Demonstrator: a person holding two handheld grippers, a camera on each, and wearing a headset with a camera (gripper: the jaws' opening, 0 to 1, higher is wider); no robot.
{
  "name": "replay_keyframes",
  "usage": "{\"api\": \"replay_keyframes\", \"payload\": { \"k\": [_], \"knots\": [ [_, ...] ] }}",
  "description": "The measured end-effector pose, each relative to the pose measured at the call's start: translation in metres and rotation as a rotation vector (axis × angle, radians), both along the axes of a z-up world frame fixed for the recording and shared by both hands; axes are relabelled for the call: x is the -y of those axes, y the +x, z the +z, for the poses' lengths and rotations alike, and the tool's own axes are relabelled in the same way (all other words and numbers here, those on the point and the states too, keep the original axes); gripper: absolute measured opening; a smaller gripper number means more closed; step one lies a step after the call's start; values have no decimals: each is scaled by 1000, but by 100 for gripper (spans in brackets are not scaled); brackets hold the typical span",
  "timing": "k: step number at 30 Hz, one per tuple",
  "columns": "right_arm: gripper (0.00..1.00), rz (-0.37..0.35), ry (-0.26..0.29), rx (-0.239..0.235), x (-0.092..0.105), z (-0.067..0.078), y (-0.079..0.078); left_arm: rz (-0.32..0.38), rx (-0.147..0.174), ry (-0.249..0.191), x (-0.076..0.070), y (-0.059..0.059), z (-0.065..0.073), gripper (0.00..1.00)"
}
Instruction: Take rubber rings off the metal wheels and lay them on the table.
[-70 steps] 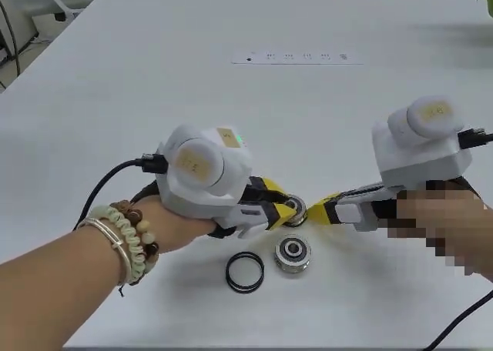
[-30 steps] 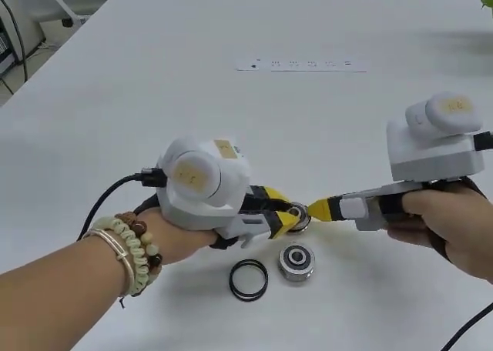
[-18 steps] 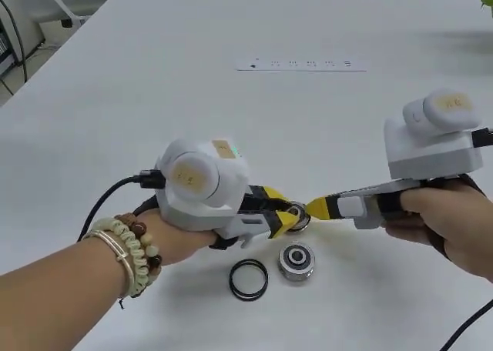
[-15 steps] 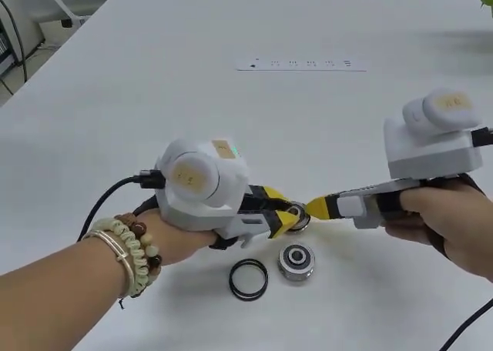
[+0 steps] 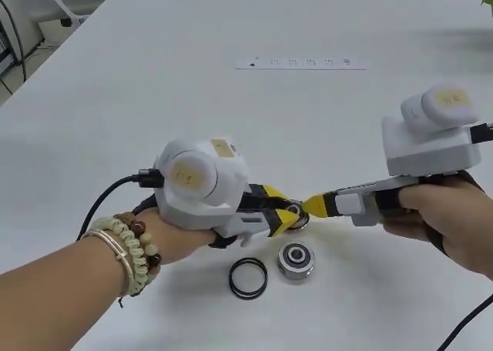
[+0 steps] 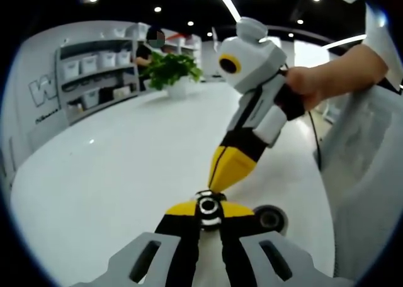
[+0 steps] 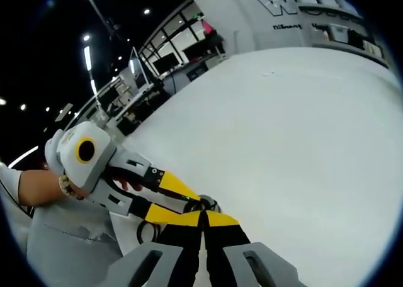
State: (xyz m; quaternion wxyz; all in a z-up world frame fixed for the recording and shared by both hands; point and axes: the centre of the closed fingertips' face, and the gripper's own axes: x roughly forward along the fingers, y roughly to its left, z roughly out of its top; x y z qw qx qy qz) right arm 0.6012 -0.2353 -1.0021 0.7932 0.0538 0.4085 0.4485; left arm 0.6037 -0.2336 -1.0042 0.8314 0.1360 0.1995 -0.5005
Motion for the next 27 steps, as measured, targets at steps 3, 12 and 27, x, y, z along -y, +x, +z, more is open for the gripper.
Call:
{"api": "replay_keyframes", "payload": {
  "k": [3, 12, 27],
  "knots": [
    [0, 3, 1, -1, -1, 0, -1, -2, 2, 2, 0, 0, 0, 12],
    [0, -8, 204, 17, -26, 35, 3, -3, 6, 6, 1, 0, -1, 12],
    [0, -16, -26, 21, 4, -6, 7, -2, 9, 12, 4, -1, 0, 14]
  ]
}}
